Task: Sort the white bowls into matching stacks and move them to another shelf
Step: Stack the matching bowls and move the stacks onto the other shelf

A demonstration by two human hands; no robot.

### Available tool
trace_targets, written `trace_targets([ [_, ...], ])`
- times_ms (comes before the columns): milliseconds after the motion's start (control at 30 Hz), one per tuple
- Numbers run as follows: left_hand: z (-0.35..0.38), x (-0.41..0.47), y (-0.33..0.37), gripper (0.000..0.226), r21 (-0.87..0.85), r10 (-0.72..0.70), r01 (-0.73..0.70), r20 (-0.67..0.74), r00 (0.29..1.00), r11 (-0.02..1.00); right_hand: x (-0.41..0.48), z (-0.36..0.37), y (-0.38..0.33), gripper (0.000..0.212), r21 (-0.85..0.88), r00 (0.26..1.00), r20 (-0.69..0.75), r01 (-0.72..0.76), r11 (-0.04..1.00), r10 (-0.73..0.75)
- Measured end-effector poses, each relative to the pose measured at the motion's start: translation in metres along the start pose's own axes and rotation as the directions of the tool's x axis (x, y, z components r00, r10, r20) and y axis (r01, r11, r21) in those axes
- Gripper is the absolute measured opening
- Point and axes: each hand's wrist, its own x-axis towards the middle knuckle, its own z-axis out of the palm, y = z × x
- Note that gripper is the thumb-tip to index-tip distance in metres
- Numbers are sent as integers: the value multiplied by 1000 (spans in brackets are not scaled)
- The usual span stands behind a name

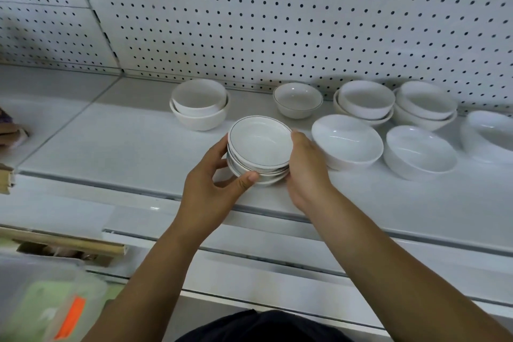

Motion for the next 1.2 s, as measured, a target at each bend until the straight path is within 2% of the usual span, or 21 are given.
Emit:
trace_targets([
  [100,0,-1,-1,80,-21,4,-4,9,1000,1000,2,-13,-2,31,-160,993,76,105,981,-94],
  [233,0,0,-7,79,-36,3,-3,13,1000,999,6,-43,-28,57,-380,961,247,216,899,-126],
  [267,-1,1,-8,79,-31,2,-2,14,1000,1000,7,-50,-38,54,-405,952,275,240,882,-133],
  [367,0,5,-8,76,-14,5,-5,24,1000,1000,5,-60,-75,14,-397,921,325,339,853,-215],
  [400,0,6,-8,75,-7,11,-11,30,999,1000,7,-60,-87,11,-420,901,336,404,813,-274],
  [467,1,8,-7,74,11,24,-24,38,999,1000,21,-57,-106,14,-560,862,361,505,657,-356],
  [567,1,10,-8,73,29,27,-28,44,999,999,52,-51,-122,16,-753,847,433,528,393,-309],
  [700,0,8,-10,73,52,29,-32,44,999,998,99,-46,-114,16,-828,836,517,543,140,-183],
  [767,-1,8,-9,74,51,28,-30,39,999,998,119,-43,-105,23,-838,835,534,544,51,-135],
  [900,-3,9,-9,73,29,18,-19,37,999,999,136,-37,-97,18,-824,822,560,566,36,-105],
  [1100,2,7,-10,76,-4,8,-8,41,999,1000,144,-38,-92,21,-803,798,580,593,49,-164],
  [1200,3,8,-13,78,3,10,-10,42,999,1000,145,-41,-91,18,-793,785,568,603,92,-247],
])
